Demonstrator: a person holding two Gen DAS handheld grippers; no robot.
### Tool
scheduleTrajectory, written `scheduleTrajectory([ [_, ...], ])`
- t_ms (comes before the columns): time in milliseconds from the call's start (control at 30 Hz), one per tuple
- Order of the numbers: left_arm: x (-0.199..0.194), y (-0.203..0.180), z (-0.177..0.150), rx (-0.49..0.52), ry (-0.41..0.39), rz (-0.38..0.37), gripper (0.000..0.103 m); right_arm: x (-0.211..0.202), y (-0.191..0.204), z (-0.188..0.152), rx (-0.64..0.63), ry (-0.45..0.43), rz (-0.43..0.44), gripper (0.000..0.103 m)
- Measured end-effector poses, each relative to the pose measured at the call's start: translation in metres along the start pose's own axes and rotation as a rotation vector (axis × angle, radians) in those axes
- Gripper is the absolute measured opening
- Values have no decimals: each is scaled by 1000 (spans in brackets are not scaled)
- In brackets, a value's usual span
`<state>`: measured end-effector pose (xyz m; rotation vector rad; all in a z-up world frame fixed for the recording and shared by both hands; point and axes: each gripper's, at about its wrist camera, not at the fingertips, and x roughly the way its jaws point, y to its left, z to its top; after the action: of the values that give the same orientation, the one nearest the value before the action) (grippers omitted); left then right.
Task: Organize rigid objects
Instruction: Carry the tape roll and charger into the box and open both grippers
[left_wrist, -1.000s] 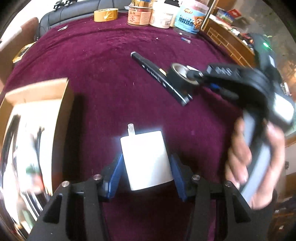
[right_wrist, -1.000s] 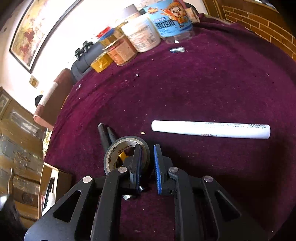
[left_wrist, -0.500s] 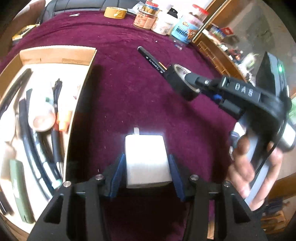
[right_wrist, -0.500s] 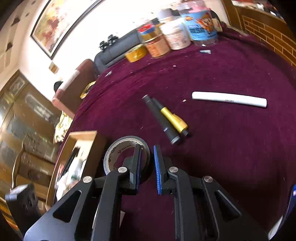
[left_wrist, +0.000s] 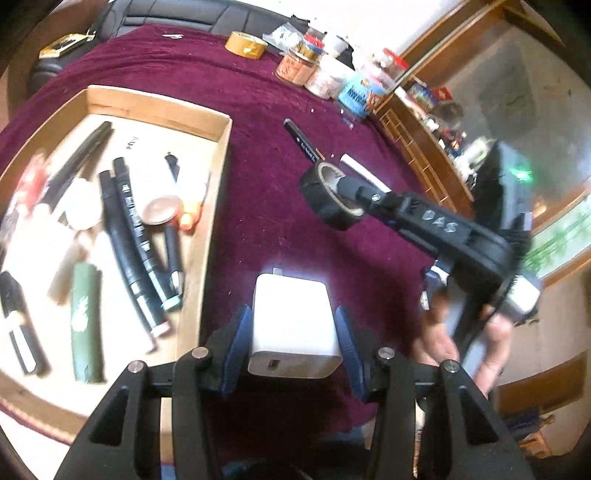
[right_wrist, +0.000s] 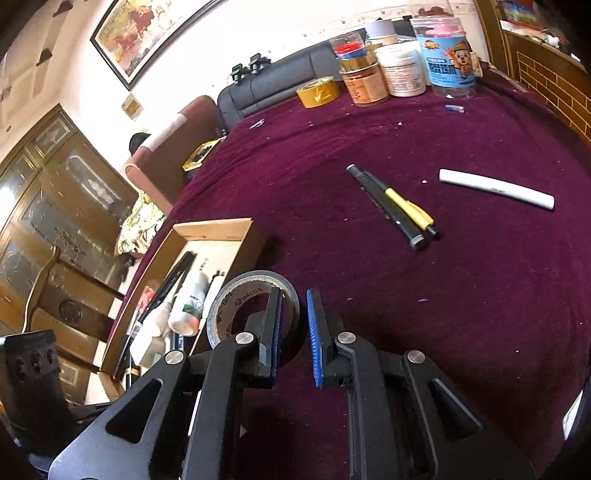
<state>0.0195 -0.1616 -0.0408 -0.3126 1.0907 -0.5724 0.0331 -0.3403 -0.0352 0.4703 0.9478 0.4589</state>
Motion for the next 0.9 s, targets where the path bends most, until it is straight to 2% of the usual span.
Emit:
scheduleTrajectory([
  [100,-27,9,-4,-36,-49,-33,47,1,9,-2,-19,9,14,13],
  [167,-47,16,-4,-53,-107,-25,47,0,18,-5,-35,12,24,13],
  [233,-64,25,-6,-65,-166,14,47,1,30,-9,-54,24,48,13],
  [333,-74,38,-10,-68,-210,95,47,7,47,-14,-84,49,82,13],
  [500,-70,61,-19,-111,-201,151,47,22,85,-27,-181,96,100,13],
  [667,-65,69,-25,-89,-198,213,47,38,112,-37,-291,116,21,13],
  [800,-60,74,-26,-85,-184,226,47,51,126,-45,-367,114,-58,13],
  [900,-57,79,-26,-89,-186,247,47,58,130,-47,-387,128,-68,13],
])
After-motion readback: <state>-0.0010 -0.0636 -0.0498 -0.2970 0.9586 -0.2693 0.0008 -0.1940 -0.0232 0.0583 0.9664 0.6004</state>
